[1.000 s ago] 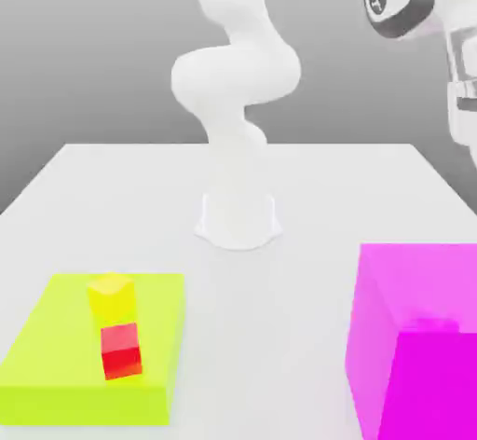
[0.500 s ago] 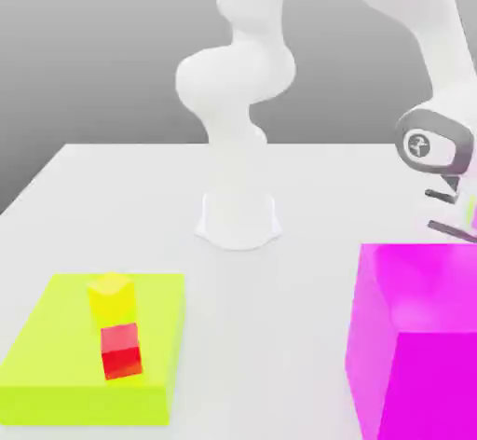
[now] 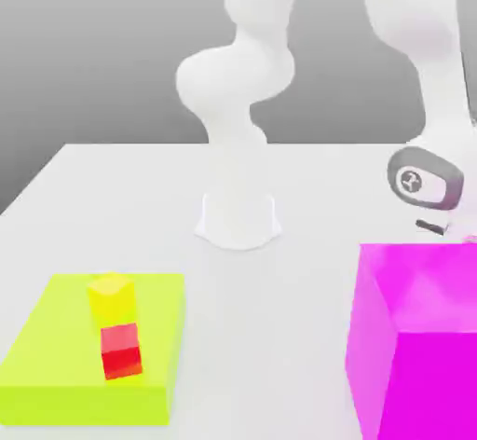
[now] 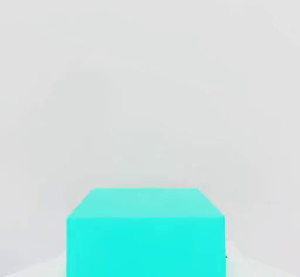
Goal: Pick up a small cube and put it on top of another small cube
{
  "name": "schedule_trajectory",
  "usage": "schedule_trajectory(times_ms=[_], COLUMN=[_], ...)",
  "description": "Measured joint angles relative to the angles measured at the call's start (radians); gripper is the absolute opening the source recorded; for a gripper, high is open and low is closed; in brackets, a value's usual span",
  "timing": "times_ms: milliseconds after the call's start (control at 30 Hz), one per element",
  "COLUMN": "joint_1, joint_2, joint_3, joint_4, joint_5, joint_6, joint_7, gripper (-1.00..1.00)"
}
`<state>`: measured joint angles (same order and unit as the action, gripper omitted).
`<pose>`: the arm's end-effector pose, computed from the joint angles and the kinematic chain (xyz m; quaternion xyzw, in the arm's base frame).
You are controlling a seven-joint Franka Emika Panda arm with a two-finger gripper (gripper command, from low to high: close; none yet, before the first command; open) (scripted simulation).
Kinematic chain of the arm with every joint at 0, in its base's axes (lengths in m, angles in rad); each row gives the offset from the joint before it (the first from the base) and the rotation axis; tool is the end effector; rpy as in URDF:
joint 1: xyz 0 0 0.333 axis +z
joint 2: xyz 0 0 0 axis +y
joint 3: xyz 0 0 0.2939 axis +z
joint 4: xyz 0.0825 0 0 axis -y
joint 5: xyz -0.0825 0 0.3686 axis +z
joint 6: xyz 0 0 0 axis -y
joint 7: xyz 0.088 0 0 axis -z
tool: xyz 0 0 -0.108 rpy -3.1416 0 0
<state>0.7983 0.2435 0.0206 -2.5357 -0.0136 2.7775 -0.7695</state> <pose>0.3042 0.3269 0.1748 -0.6965 -0.7175 0.0008 0.0000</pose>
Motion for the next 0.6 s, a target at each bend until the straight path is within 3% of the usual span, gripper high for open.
schedule_trajectory(times_ms=[200, 333, 467, 600], joint_1=[-0.054, -0.091, -0.130, -0.255], joint_2=[-0.106, -0.199, -0.298, -0.329], joint_3=[0.025, 0.008, -0.034, -0.119], joint_4=[0.024, 0.080, 0.132, 0.128], joint_5=[0.190, 0.265, 0.266, 0.208], joint_6=[-0.135, -0.255, -0.369, -0.393], joint_7=[-0.037, 0.009, 0.045, -0.102], gripper=[-1.00, -1.00, -1.00, -1.00])
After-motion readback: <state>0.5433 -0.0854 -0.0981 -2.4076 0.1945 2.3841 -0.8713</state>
